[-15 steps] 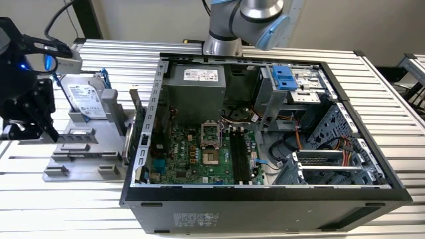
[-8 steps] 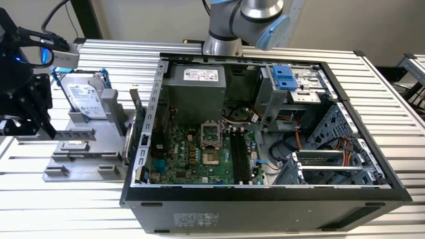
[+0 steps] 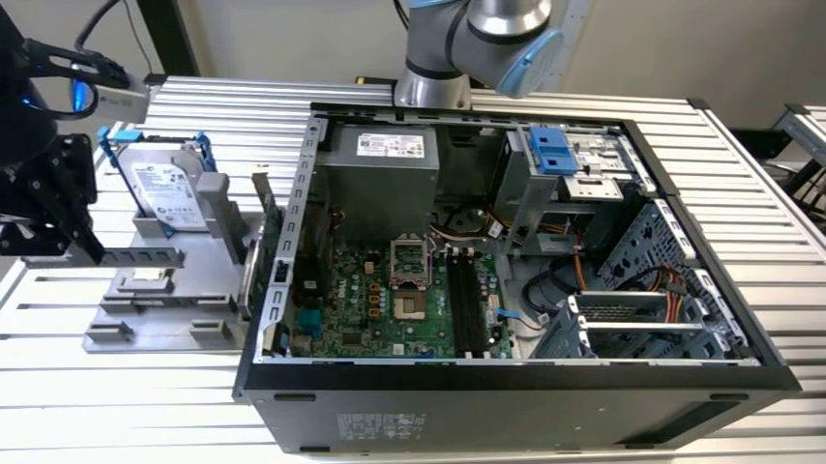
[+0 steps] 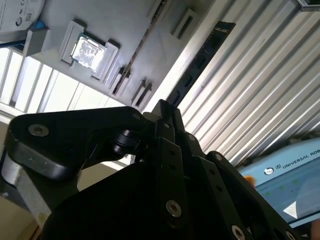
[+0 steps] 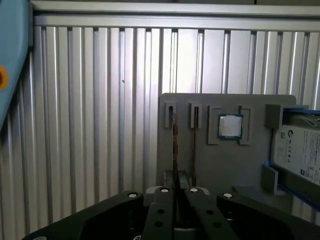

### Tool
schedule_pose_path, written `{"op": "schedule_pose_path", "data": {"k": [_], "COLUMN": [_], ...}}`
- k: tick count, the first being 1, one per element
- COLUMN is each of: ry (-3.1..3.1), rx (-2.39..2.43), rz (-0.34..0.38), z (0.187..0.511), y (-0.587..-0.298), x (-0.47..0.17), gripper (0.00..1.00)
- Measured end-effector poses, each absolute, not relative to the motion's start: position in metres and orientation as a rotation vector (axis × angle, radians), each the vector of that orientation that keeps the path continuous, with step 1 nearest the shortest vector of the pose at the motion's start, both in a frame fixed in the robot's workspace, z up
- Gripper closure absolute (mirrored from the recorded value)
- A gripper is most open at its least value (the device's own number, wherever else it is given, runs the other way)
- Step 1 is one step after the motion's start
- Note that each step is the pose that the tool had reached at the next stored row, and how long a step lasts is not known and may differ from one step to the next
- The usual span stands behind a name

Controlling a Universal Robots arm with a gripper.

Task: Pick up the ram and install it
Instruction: 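Pick up the ram and move it above insertion slot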

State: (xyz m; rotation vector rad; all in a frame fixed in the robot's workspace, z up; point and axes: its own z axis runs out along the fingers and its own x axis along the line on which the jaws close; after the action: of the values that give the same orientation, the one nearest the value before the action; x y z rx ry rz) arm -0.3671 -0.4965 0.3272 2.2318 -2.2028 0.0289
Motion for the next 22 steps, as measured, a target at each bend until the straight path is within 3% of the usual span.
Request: {"op": "schedule_pose_path", "data": {"k": [22], "ry": [-2.228], "rx": [2.207], "rz": [0.029], "z": [0.368], "y": [-0.496], "x": [-0.367], "gripper": [1.00]}}
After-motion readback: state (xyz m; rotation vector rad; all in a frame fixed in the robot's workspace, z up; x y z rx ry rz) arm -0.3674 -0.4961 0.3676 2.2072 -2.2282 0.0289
